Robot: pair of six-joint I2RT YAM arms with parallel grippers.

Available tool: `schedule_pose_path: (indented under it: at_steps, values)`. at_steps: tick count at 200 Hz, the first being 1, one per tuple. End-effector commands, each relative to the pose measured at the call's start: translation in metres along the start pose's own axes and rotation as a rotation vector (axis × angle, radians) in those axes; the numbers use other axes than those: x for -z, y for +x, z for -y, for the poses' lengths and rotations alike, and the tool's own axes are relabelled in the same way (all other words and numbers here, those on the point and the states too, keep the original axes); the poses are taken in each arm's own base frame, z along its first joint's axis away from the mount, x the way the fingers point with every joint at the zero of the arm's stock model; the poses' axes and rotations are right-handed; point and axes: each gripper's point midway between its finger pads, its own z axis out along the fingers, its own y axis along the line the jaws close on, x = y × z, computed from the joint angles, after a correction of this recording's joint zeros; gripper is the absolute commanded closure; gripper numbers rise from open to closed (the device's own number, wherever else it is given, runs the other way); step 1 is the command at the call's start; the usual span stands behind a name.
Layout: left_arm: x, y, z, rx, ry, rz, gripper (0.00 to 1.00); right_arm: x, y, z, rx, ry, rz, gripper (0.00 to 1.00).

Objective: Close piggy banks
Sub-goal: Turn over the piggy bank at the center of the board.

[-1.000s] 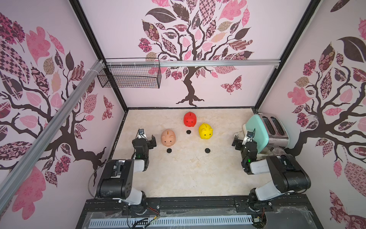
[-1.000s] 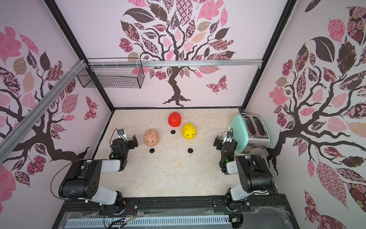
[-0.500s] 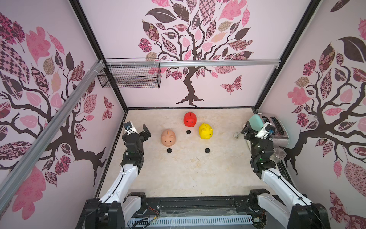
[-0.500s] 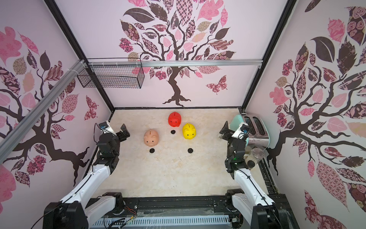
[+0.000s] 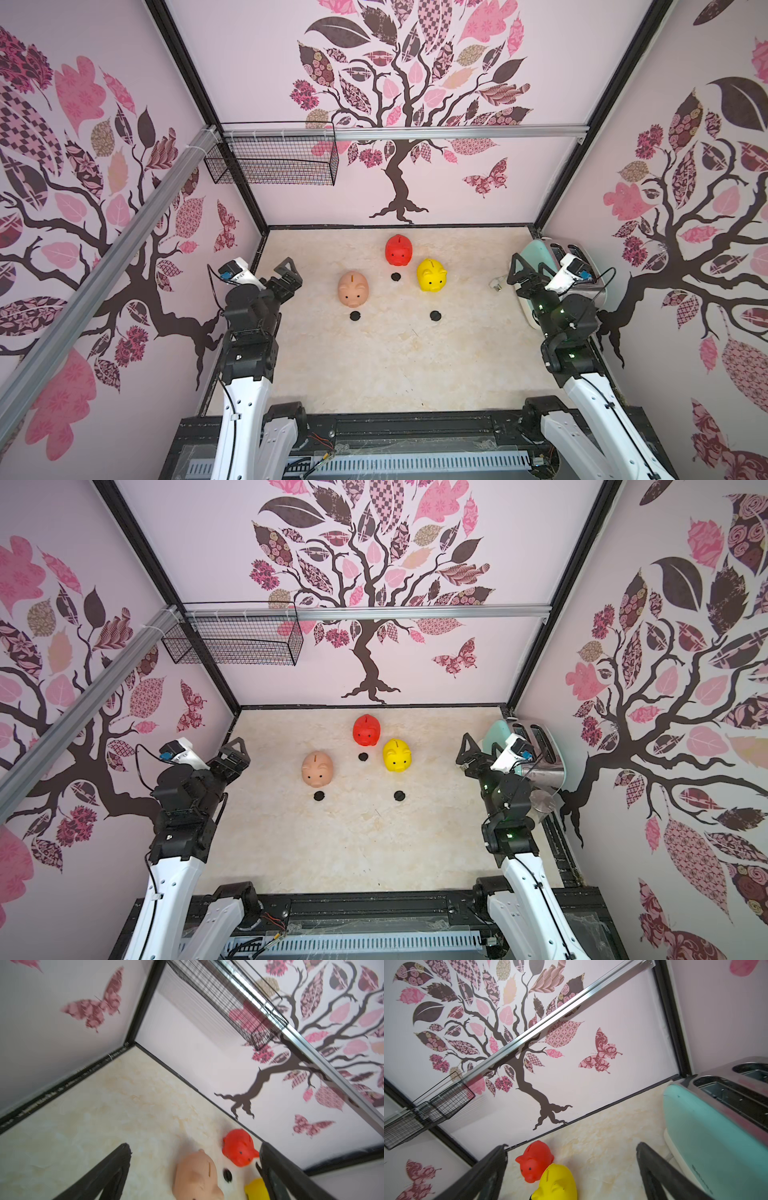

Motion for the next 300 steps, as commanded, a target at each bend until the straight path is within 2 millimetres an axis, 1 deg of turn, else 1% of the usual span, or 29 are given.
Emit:
schedule_pose_path:
  at_steps: [1, 22, 45, 61, 70, 80, 96, 104, 120, 126, 147, 165, 194, 218, 255, 271, 300]
  values:
    - [0.008, 0.055, 0.012, -0.015, 0.086, -0.306, 0.02, 0.001, 0.018, -0.029, -0.095, -0.151, -0.135, 0.01]
    - [0.012, 0.072, 0.006, -0.039, 0.068, -0.397, 0.03, -0.003, 0.037, -0.043, -0.189, -0.198, -0.242, 0.00]
    - [0.007, 0.089, 0.007, -0.018, 0.111, -0.460, 0.05, -0.005, 0.064, -0.074, -0.234, -0.283, -0.400, 0.00]
    - [0.001, 0.102, 0.007, 0.006, 0.135, -0.506, 0.07, -0.003, 0.088, -0.096, -0.284, -0.322, -0.501, 0.00]
    - [-0.004, 0.108, 0.005, 0.020, 0.136, -0.528, 0.08, -0.003, 0.106, -0.106, -0.337, -0.330, -0.551, 0.01]
    - [-0.007, 0.113, 0.002, 0.031, 0.128, -0.547, 0.09, 0.000, 0.126, -0.120, -0.375, -0.359, -0.598, 0.00]
    - [-0.013, 0.119, 0.004, 0.067, 0.144, -0.568, 0.11, 0.002, 0.154, -0.148, -0.359, -0.403, -0.686, 0.01]
    - [-0.017, 0.121, 0.005, 0.091, 0.154, -0.568, 0.12, 0.001, 0.166, -0.159, -0.345, -0.413, -0.725, 0.00]
    - [-0.022, 0.125, 0.007, 0.111, 0.164, -0.570, 0.13, -0.005, 0.188, -0.175, -0.344, -0.420, -0.794, 0.00]
    - [-0.023, 0.126, 0.006, 0.113, 0.158, -0.570, 0.13, -0.007, 0.198, -0.178, -0.352, -0.417, -0.819, 0.00]
    - [-0.030, 0.130, 0.003, 0.108, 0.125, -0.577, 0.14, -0.019, 0.219, -0.185, -0.379, -0.402, -0.863, 0.02]
    - [-0.036, 0.135, 0.002, 0.106, 0.109, -0.596, 0.15, -0.029, 0.232, -0.195, -0.383, -0.399, -0.888, 0.03]
    - [-0.047, 0.145, -0.005, 0.110, 0.079, -0.614, 0.16, -0.036, 0.259, -0.212, -0.355, -0.386, -0.929, 0.03]
    - [-0.059, 0.151, -0.013, 0.132, 0.045, -0.604, 0.17, -0.043, 0.286, -0.218, -0.324, -0.354, -0.963, 0.04]
    - [-0.076, 0.152, -0.013, 0.158, 0.051, -0.569, 0.18, -0.056, 0.320, -0.232, -0.244, -0.333, -1.004, 0.06]
    - [-0.082, 0.153, -0.014, 0.169, 0.055, -0.558, 0.17, -0.063, 0.331, -0.236, -0.232, -0.332, -1.017, 0.06]
    - [-0.087, 0.157, -0.016, 0.173, 0.060, -0.563, 0.17, -0.072, 0.351, -0.237, -0.218, -0.316, -1.036, 0.07]
